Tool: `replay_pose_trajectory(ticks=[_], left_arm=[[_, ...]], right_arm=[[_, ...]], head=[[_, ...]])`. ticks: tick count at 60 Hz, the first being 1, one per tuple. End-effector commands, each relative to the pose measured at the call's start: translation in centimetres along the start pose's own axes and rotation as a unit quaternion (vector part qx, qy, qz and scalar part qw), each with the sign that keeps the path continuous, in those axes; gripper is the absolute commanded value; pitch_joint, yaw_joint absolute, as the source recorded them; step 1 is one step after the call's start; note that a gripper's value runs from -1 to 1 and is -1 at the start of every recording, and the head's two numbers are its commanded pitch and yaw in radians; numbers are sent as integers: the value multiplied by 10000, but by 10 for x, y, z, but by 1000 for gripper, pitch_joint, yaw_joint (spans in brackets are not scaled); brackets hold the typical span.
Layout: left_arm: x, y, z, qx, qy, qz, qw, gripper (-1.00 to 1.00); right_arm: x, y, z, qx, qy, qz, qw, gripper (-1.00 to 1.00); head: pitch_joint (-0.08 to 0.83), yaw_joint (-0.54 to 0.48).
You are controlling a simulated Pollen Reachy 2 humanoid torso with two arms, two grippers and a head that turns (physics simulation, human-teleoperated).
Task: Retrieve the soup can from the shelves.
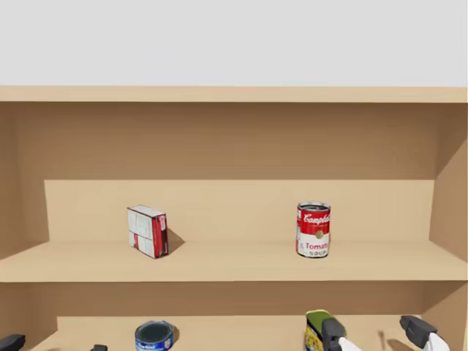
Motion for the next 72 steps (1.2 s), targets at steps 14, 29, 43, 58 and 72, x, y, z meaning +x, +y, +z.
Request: replay_pose_trajectory(ticks=[14,29,43,58,72], left_arm=[[1,2,0,104,-21,-35,9999,-1000],[0,2,0,60,-35,-51,10000,-1000],[0,2,1,44,-49,-26,10000,-1000],[1,5,0,85,-35,4,10000,-1000],[3,5,2,26,-187,46,9998,-1000]], right_arm=[[-4,4,-1,21,0,-18,10000,-1000],[-5,5,-1,49,-19,34,10000,-1000],[-1,9,3,108,-82,106,9999,-1000],[26,22,25,267,16,46,9996,-1000],[86,39,60,245,-188,349,9989,-1000]], head=[[60,-18],[115,-142],[148,-240],[146,-214],[150,-212]])
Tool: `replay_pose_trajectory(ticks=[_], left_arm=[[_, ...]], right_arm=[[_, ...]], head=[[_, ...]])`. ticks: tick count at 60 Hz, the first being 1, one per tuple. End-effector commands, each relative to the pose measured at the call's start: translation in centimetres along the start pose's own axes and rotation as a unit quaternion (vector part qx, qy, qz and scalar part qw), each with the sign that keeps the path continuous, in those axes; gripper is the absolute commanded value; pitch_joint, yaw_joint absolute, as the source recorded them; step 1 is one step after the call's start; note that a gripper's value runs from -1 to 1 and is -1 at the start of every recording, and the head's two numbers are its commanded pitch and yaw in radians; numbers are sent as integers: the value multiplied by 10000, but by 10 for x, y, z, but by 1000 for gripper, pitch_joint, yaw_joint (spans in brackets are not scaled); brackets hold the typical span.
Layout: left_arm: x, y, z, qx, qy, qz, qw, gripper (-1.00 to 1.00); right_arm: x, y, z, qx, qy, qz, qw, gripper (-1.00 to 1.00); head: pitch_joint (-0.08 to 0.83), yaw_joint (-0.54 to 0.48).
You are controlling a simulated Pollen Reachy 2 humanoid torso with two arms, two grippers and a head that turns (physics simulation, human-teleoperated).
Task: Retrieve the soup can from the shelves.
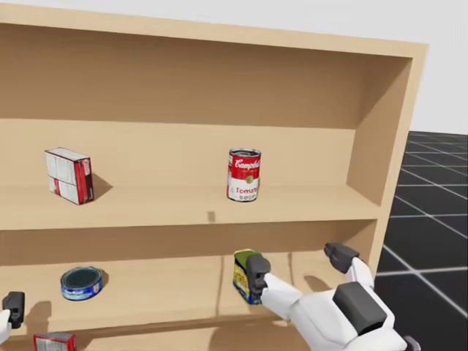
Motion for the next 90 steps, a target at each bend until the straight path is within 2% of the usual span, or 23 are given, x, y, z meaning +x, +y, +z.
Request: replay_pose_trajectory(ticks=[1,9,18,28,36,57,77,90], left_arm=[[2,1,1,-47,-158,38,9999,-1000],[3,1,3,-70,-229,50,9997,-1000],[4,1,3,-76,-249,49,9996,-1000],[4,1,3,-79,-263,66,9996,-1000],[4,2,3,-75,-267,67,9996,-1000],[6,2,4,-42,-280,48,9996,-1000],[7,3,5,-30,-285,74,9996,-1000],[8,4,5,-32,-288,85,9995,-1000]], right_arm=[[43,11,20,62,-193,110,9997,-1000],[71,14,21,5,-331,247,9991,-1000],[89,16,12,103,-296,138,9994,-1000],[95,19,-9,263,-241,10,9994,-1000],[90,21,-36,275,-61,26,9996,-1000],[69,16,-98,186,510,-106,9985,-1000],[49,17,-148,-53,857,105,9963,-1000],[36,15,-169,-249,919,451,9944,-1000]], head=[[149,-214],[150,-217],[150,-219],[153,-217],[157,-218],[171,-214],[185,-210],[191,-203]])
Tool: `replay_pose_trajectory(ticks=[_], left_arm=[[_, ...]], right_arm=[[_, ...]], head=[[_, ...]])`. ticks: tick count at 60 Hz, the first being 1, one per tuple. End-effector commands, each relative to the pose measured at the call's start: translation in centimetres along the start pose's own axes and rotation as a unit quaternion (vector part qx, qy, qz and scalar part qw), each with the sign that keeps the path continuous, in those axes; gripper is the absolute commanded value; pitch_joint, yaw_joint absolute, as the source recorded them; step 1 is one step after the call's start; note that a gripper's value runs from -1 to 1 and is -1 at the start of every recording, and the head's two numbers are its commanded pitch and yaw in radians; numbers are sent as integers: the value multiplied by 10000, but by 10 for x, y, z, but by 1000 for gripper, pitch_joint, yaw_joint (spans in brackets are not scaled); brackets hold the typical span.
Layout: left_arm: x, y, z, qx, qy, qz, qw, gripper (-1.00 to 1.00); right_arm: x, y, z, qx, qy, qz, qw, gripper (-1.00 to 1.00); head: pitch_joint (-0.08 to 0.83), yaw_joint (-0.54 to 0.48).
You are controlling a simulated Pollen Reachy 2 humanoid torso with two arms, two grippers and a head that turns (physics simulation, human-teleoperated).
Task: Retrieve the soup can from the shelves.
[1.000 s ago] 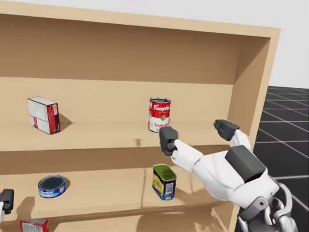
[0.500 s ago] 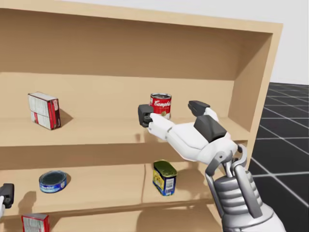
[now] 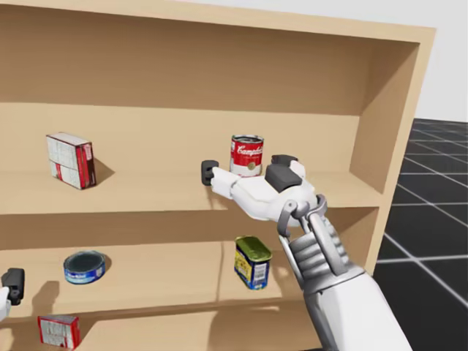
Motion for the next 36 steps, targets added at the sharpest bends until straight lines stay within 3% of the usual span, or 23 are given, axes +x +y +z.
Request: replay_pose_trajectory(ticks=[1,6,7,8,9,11,24,36], left_arm=[[0,0,0,0,-2,8,10000,-1000],[0,0,0,0,-2,8,10000,-1000],[0,0,0,0,-2,8,10000,-1000],[1,0,0,-1,3,14,10000,-1000],[1,0,0,-1,4,14,10000,-1000],[1,0,0,-2,5,13,10000,-1000],[0,0,0,1,16,7,10000,-1000],[0,0,0,2,17,9,10000,-1000]], right_arm=[[-9,-2,-19,-340,524,197,9979,-1000],[-11,-4,-22,-220,511,193,9983,-1000],[-12,-5,-22,-181,488,193,9985,-910],[-13,-5,-23,-262,371,226,9987,-307],[-13,-5,-22,-321,335,218,9987,437],[-13,-5,-23,-368,320,241,9985,992],[-8,-7,-15,-286,261,157,9991,1000],[25,-5,3,-305,-253,227,9990,1000]], head=[[191,-203],[192,-204],[193,-204],[193,-203],[192,-203],[193,-202],[197,-201],[198,-205]])
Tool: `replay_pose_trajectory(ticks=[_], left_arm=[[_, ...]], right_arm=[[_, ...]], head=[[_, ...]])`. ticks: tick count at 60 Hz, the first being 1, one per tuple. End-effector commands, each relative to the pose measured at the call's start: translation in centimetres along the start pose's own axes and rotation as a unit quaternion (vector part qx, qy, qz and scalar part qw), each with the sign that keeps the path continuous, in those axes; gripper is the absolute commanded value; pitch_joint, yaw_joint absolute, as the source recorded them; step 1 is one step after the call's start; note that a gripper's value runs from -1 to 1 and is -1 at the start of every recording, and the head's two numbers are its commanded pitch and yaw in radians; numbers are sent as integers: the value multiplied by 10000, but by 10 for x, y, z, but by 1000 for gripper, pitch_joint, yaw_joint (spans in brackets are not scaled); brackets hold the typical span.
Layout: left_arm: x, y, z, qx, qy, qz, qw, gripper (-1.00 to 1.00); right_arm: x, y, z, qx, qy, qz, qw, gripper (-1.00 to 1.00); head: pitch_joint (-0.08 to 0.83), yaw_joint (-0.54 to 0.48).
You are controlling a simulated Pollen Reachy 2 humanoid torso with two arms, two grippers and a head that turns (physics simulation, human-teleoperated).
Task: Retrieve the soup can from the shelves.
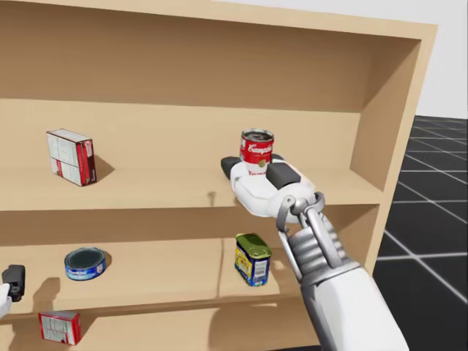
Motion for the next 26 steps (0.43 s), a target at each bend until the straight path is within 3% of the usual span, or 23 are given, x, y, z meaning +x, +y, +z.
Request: replay_pose_trajectory(ticks=[1,26], left_arm=[[0,0,0,0,2,0,10000,-1000],[-3,-3,-2,-57,56,-28,10000,-1000]], right_arm=[[33,-1,16,-70,-427,69,9990,1000],[45,12,98,84,-1052,342,9938,1000]], head=[[198,-205],[191,-210]])
